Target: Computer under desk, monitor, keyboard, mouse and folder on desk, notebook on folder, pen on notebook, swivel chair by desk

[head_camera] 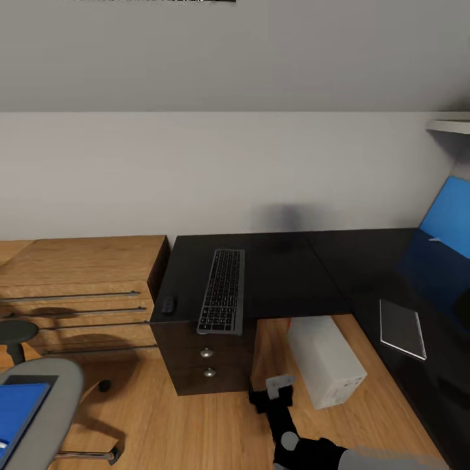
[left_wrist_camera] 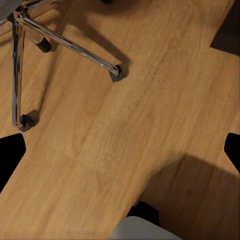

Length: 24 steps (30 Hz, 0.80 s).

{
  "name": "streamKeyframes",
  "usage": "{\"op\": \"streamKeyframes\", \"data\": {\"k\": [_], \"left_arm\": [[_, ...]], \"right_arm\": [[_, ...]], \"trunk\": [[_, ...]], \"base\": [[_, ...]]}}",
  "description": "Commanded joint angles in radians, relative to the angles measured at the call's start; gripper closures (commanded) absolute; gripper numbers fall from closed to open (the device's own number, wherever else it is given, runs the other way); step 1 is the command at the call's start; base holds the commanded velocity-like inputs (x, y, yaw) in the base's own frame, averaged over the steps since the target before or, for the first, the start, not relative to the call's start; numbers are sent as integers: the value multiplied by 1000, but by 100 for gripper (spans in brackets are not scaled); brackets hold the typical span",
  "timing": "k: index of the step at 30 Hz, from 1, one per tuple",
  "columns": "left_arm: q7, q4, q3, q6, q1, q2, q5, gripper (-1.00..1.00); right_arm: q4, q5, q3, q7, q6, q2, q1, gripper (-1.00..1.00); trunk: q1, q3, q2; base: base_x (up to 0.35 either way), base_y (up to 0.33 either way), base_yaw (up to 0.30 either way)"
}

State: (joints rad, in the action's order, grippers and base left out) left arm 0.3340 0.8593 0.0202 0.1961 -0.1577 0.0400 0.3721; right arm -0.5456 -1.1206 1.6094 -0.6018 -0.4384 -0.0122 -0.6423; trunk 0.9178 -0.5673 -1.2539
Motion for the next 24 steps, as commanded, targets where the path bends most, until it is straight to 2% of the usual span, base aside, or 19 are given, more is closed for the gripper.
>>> {"op": "streamKeyframes", "data": {"k": [1,2,3,5,7,12,18,19,20,24], "left_arm": [[2,1,2,3,0,0,8,-100],[3,1,2,3,0,0,8,-100],[2,1,2,3,0,-1,8,-100],[2,1,1,3,0,-1,8,-100],[2,1,1,3,0,-1,8,-100],[2,0,1,-7,0,-2,9,-100],[0,-10,2,-65,0,-2,9,-100],[-1,-14,3,-110,1,-2,9,-100],[-1,-16,3,-120,1,-2,9,-100],[-1,-26,8,-137,-2,-8,7,-100]], "right_arm": [[14,-56,8,19,-11,0,10,-100],[30,-103,8,41,-17,0,20,-100],[95,-335,8,136,-32,0,51,-100],[109,-409,9,164,-34,-1,60,-100],[119,-463,9,184,-36,-1,69,-100],[133,-535,9,210,-41,-4,95,-100],[138,-555,9,219,-45,-4,119,-100],[139,-558,10,221,-45,-5,129,-100],[139,-559,10,221,-45,-5,130,-100],[133,-566,16,216,-47,1,141,-100]], "trunk": [[-4,3,7],[-8,6,14],[-12,9,21],[-19,15,35],[-27,21,49],[-46,37,84],[-69,56,126],[-73,59,133],[-77,62,140],[-77,62,140]], "base": [[0,0,0],[0,0,0],[0,0,0],[0,0,0],[0,0,0],[0,0,0],[0,0,0],[0,0,0],[0,0,0],[0,0,0]]}}
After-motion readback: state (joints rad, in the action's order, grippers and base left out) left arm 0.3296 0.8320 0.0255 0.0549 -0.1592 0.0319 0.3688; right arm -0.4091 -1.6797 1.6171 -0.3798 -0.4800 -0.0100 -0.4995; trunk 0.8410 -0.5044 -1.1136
